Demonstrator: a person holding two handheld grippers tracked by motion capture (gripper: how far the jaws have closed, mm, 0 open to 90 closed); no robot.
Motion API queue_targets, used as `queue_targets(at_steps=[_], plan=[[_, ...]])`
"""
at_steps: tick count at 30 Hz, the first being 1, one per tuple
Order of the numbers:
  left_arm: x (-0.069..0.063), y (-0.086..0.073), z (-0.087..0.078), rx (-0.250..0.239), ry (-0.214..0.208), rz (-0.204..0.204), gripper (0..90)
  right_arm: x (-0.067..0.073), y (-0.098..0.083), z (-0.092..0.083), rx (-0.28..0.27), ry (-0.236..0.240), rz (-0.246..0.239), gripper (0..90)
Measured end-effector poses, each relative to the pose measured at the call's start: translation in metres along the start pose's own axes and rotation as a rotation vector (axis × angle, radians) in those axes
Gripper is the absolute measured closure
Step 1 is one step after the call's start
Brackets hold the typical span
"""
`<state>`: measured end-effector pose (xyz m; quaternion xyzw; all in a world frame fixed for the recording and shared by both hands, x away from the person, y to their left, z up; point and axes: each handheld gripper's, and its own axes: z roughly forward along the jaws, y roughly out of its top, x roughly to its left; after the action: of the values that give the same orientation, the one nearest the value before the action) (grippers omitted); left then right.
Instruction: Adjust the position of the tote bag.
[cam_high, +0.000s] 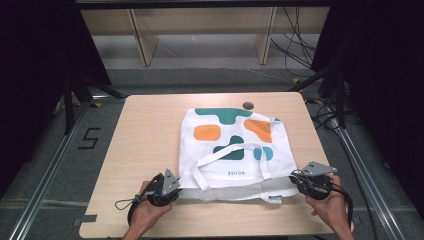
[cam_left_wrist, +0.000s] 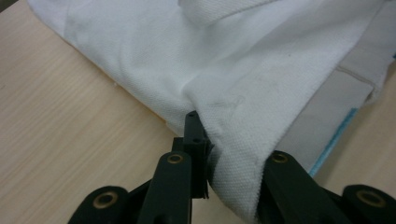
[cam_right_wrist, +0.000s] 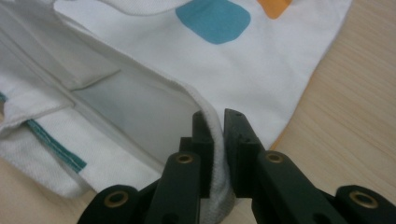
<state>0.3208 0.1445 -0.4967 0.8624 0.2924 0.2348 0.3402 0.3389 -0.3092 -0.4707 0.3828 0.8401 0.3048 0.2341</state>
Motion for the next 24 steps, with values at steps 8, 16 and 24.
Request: queue_targets(at_steps=[8,16,24], plan=[[-0.007,-0.004,-0.012,0.0,-0.021,-0.013,78.3,0.001,-0.001,0.002,-0.003,0.021,0.015,77.1],[-0.006,-0.005,-0.01,-0.007,-0.033,-0.033,77.3,0.001,-0.006,0.009,0.041,0.032,0.029,79.7],[-0.006,-0.004,-0.012,-0.008,-0.025,-0.043,77.3,-0.001,0.0,-0.001,-0.018,0.043,0.044,85.1]])
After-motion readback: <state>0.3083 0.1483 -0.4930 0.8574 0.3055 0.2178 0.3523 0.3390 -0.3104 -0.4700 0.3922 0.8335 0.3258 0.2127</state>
